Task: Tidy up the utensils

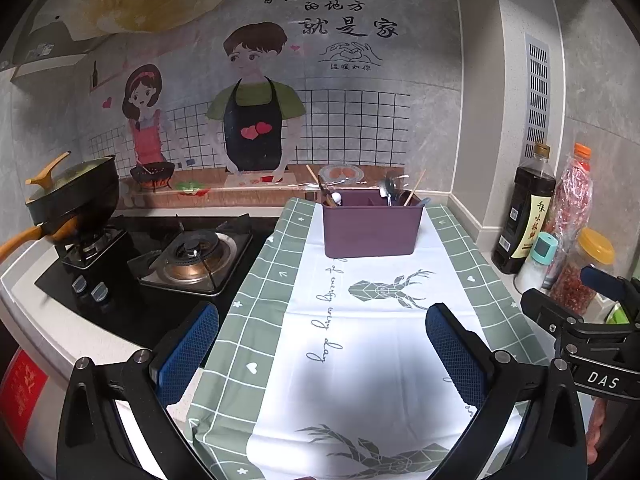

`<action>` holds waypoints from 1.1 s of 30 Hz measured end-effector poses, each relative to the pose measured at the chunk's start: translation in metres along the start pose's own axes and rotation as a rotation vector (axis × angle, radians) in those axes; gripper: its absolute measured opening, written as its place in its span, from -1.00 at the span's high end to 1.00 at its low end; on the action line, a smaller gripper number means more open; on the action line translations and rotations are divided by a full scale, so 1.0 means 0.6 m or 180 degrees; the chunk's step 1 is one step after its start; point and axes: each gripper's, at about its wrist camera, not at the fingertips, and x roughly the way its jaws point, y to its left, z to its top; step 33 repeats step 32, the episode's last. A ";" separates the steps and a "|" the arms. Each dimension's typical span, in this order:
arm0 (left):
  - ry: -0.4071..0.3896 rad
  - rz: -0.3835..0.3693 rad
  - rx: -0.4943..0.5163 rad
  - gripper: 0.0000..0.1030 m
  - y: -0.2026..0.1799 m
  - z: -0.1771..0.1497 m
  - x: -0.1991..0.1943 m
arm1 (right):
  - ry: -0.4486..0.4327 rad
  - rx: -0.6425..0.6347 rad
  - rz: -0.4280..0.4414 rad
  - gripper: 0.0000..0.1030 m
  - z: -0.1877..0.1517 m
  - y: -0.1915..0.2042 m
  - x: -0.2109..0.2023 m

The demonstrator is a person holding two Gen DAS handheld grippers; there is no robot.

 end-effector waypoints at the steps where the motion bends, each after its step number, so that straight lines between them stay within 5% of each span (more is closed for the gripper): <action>1: 0.0002 0.0009 0.0000 -0.99 -0.002 0.000 0.000 | 0.0001 0.0003 0.0003 -1.00 0.001 -0.001 -0.002; 33: -0.0009 0.0041 -0.0032 -0.99 0.005 -0.007 0.001 | -0.0029 0.0014 -0.0010 -1.00 0.006 -0.003 -0.005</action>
